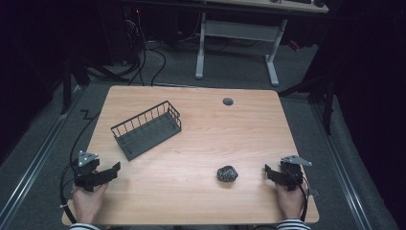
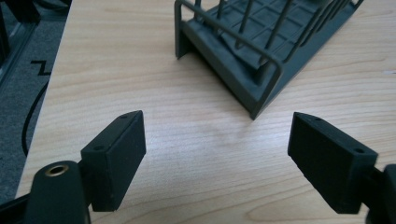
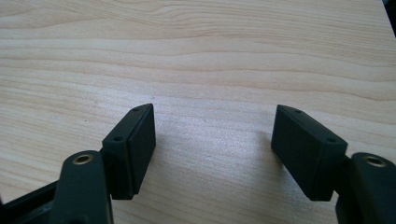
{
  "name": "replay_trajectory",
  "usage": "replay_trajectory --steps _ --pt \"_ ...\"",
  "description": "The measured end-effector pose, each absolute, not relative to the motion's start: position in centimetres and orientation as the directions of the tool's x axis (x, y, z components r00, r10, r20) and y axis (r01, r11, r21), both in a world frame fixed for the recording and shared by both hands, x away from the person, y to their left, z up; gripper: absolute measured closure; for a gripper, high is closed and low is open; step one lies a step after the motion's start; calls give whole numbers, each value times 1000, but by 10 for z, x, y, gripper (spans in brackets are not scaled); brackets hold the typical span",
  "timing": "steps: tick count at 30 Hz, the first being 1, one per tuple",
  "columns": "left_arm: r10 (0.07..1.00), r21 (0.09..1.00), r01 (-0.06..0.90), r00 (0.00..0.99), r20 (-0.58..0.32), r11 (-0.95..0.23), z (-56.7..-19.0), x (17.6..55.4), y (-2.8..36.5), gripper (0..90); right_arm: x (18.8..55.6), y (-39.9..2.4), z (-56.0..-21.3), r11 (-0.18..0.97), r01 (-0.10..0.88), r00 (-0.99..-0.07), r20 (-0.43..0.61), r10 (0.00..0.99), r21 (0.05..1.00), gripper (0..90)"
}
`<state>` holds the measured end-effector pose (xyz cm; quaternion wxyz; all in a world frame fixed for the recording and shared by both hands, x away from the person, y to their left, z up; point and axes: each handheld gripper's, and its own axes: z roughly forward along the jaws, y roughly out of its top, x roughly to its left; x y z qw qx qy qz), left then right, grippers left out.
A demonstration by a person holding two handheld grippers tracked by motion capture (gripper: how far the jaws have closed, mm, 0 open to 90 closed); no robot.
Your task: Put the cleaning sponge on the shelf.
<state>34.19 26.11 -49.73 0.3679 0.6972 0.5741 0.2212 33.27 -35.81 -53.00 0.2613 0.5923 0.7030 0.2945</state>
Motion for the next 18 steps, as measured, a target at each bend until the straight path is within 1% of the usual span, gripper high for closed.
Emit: replay_trajectory --steps 5,10,18 --pt "956 788 614 258 -139 -52 -477 342 262 170 333 -358 -530 126 679 -163 -19 986 723 305" --pt "953 790 610 270 -140 -57 -462 345 261 155 333 -358 -530 126 679 -163 -19 986 723 305" --pt "951 792 606 281 -129 -72 -435 367 256 154 333 -358 -530 127 679 -164 -19 986 723 302"
